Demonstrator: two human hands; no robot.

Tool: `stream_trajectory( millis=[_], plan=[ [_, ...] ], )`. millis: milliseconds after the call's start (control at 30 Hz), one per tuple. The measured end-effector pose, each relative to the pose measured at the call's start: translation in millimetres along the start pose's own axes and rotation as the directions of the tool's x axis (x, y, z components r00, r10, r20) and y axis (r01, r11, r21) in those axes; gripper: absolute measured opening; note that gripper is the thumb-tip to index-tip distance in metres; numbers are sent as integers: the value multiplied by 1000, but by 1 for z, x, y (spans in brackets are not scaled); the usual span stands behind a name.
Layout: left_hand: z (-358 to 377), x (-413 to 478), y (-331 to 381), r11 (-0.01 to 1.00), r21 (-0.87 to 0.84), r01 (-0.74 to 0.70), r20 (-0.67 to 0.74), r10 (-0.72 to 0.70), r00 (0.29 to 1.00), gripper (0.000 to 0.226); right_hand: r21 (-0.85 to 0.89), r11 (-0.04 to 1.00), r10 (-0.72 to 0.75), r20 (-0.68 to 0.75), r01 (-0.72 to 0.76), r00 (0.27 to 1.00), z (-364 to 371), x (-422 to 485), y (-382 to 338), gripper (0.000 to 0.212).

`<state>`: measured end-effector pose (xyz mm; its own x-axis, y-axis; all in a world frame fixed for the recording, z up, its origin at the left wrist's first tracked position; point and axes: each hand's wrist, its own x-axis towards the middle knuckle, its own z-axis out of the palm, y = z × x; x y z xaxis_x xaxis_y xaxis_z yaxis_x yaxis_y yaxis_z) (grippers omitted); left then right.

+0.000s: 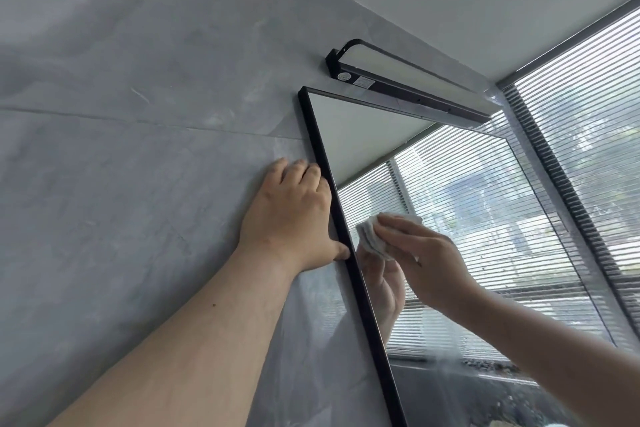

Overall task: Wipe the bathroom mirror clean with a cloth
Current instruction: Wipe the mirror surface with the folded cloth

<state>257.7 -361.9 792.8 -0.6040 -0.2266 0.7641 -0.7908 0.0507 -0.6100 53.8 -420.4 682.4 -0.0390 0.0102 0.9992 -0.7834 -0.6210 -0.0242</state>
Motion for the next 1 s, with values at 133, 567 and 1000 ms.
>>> stream_trajectory(
  millis=[133, 567, 1000],
  plan=[
    [0, 0, 0, 1000, -11, 7, 1, -7, 1000, 113, -6, 997, 78, -28, -78, 997, -4, 25, 10, 34],
    [5, 3, 0, 999, 18, 32, -4, -32, 999, 119, 180, 932, 333, -79, -315, 940, -3, 177, 43, 25],
    [5, 0, 1, 1000, 15, 26, -12, -25, 1000, 115, 185, 939, 291, 23, -290, 956, -4, 122, 39, 31]
  ],
)
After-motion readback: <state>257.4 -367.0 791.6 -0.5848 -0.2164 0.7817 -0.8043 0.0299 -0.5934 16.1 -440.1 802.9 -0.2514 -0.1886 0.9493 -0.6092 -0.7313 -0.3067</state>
